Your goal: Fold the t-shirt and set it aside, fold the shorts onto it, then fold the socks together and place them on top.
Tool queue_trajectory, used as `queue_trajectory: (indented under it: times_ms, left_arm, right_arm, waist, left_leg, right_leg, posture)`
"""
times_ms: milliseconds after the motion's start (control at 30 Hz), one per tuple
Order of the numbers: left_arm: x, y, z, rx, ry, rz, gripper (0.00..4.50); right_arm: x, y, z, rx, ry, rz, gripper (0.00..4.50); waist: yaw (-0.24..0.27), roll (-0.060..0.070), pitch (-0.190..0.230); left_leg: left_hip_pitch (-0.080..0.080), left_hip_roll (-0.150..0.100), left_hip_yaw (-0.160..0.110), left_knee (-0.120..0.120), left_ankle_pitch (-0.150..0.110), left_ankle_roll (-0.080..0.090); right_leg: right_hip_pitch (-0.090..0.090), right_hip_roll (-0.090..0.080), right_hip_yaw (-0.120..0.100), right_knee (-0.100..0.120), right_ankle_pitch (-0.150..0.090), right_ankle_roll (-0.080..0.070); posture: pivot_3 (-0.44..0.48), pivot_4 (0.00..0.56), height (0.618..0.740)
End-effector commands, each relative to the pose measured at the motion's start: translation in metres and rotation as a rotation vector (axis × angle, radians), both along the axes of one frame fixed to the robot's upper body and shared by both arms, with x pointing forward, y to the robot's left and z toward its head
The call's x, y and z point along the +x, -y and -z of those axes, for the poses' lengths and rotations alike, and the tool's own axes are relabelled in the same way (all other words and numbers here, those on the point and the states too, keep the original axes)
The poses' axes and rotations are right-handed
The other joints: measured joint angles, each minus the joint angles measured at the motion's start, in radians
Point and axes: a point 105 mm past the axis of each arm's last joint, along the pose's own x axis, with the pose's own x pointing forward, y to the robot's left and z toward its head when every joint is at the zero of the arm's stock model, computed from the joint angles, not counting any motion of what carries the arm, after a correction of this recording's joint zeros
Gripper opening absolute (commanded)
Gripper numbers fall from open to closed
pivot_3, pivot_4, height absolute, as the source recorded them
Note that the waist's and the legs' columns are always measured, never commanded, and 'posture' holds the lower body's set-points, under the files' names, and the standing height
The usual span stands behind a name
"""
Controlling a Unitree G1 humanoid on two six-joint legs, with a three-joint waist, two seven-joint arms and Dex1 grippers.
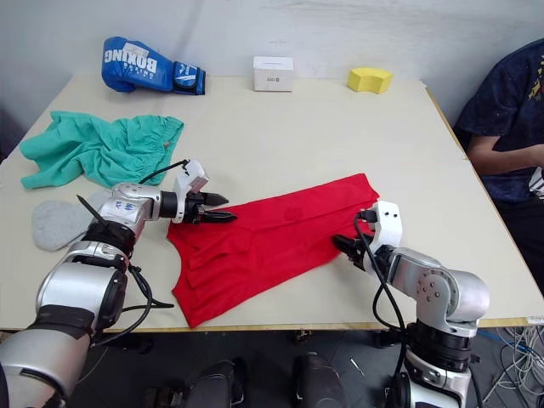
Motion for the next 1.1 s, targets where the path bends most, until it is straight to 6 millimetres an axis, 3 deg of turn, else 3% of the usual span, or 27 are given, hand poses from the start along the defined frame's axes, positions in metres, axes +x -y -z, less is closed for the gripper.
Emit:
queue_trajectory:
  times_ms: [33,133,233,367,600,800,900,967,1100]
  left_arm:
    - [-0.002,-0.004,0.013,0.008,-0.010,-0.028,1.99]
    - [-0.010,-0.005,0.016,-0.011,-0.028,0.003,1.00]
    - [-0.014,-0.008,0.016,0.006,-0.024,0.007,0.05]
    - [-0.023,0.002,-0.006,-0.133,0.037,-0.068,0.02]
    - [-0.070,0.020,0.002,-0.160,0.170,-0.211,0.02]
    - [-0.103,0.030,0.007,-0.222,0.167,-0.329,0.02]
    - [-0.109,0.030,0.006,-0.230,0.120,-0.342,0.63]
    - [-0.106,0.023,0.004,-0.186,0.088,-0.362,1.22]
    - [-0.085,0.010,-0.023,-0.284,0.029,-0.384,2.44]
  right_arm:
    - [0.001,-0.008,0.014,-0.010,-0.030,-0.021,0.97]
    - [0.007,-0.010,0.008,-0.021,0.013,-0.031,0.00]
    - [0.011,-0.008,0.002,-0.051,0.047,-0.048,0.00]
    - [0.031,0.015,-0.009,-0.163,0.102,-0.070,0.00]
    - [0.093,0.034,-0.032,-0.359,0.230,-0.159,0.00]
    - [0.118,0.030,-0.041,-0.356,0.262,-0.190,0.00]
    - [0.113,0.031,-0.041,-0.320,0.237,-0.239,0.63]
    - [0.105,0.033,-0.043,-0.305,0.233,-0.273,1.29]
    - [0.075,0.031,-0.042,-0.203,0.194,-0.336,2.66]
  waist:
    - [-0.001,0.000,0.000]
    - [-0.003,0.000,0.000]
    - [-0.002,0.001,0.000]
    - [-0.003,0.004,0.002]
    - [0.000,0.010,0.006]
    - [0.001,0.010,0.007]
    - [0.007,0.010,0.007]
    - [0.010,0.010,0.007]
    - [0.030,0.011,0.007]
  left_leg:
    - [0.000,0.000,0.000,0.000,0.000,0.000]
    - [0.000,0.000,0.001,0.000,0.000,0.000]
    - [0.000,0.001,0.002,-0.001,0.000,0.000]
    - [0.001,0.000,0.005,0.000,-0.001,0.000]
    - [0.001,0.000,0.011,0.000,0.000,0.001]
    - [0.001,-0.001,0.014,0.001,0.001,-0.001]
    - [0.001,-0.001,0.013,0.001,0.001,-0.001]
    - [0.001,-0.001,0.013,0.001,0.000,-0.001]
    - [0.000,-0.001,0.013,0.001,0.000,-0.001]
  right_leg:
    - [0.000,0.000,0.000,0.000,0.000,0.000]
    - [-0.001,0.000,0.001,0.001,0.000,0.000]
    - [-0.001,0.000,0.002,0.001,0.000,0.000]
    - [-0.002,0.000,0.005,0.001,0.000,0.000]
    - [-0.004,0.000,0.012,0.002,0.001,0.003]
    - [-0.005,0.000,0.016,0.001,0.002,0.005]
    - [-0.005,0.000,0.016,0.000,0.002,0.005]
    - [-0.005,0.000,0.016,0.000,0.002,0.006]
    - [-0.005,0.000,0.016,0.000,0.003,0.006]
  posture:
    - [0.000,0.150,0.740]
    - [0.000,0.150,0.740]
    - [0.000,0.150,0.740]
    - [0.000,0.150,0.740]
    - [0.000,0.150,0.740]
    - [0.000,0.150,0.740]
    - [0.000,0.150,0.740]
    - [0.000,0.150,0.740]
    - [0.000,0.150,0.740]
